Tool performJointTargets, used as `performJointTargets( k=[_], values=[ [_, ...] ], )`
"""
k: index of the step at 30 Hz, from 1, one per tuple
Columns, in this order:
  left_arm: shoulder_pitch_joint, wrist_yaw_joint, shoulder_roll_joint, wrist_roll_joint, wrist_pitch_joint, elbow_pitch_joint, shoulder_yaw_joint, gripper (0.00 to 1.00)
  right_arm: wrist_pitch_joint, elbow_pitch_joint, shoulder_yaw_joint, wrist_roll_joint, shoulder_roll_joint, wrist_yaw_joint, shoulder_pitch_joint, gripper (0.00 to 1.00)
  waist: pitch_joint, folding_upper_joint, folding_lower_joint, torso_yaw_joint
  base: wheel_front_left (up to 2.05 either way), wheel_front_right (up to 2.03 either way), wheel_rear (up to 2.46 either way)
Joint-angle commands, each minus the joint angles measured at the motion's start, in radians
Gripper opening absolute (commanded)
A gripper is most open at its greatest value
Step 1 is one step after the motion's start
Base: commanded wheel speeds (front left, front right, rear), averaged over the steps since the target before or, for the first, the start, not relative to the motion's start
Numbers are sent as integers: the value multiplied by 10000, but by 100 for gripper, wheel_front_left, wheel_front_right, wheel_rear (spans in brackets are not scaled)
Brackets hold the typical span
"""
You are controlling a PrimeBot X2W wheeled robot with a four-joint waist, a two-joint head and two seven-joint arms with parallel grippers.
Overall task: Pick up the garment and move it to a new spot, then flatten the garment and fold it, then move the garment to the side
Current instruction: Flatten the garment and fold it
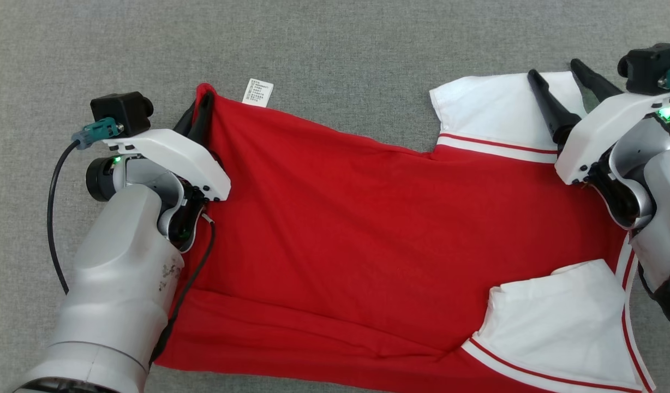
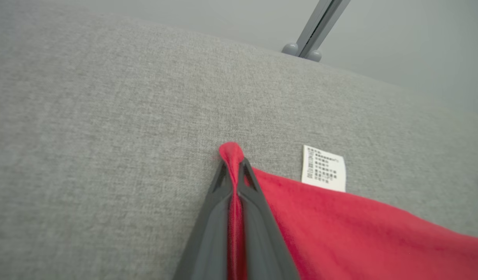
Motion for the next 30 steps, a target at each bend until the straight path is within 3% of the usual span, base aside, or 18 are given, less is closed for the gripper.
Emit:
performJointTargets(
  k=[1,2,3,4,5,9,13,18,30],
  values=[
    [276,44,35,-191,103,255,-145,0,327,234,460,328,-135,-5,-238,100,20,0,0,76,0,0,0],
    [289,43,26,-269,87,244,-230,0,524,379,691,557,-205,-6,-334,100,11,0,0,96,0,0,0],
    [326,43,19,-373,114,230,-301,0,745,468,958,754,-269,-5,-369,81,-6,0,0,114,0,0,0],
    [356,41,27,-442,125,204,-379,0,873,503,1176,983,-307,-5,-377,34,-27,0,0,129,0,0,0],
    [390,41,65,-511,112,184,-451,0,944,504,1328,1224,-349,-5,-398,0,-58,0,0,140,0,0,0],
    [523,40,218,-900,-28,52,-638,0,118,296,1499,1574,-790,-6,-733,0,-234,0,0,112,0,0,0],
    [596,38,489,-1118,-318,-170,-794,0,-1110,102,1491,1732,-947,-8,-865,0,-466,0,0,20,0,0,0],
    [740,31,806,-1492,-600,-565,-814,0,-1823,5,1640,1945,-1106,-8,-768,0,-773,0,0,-72,0,0,0],
    [2437,28,1467,-2456,-931,-2476,-825,0,-3290,-1226,1649,2043,-1425,-8,1160,0,-1360,0,0,-280,0,0,0]
  ],
)
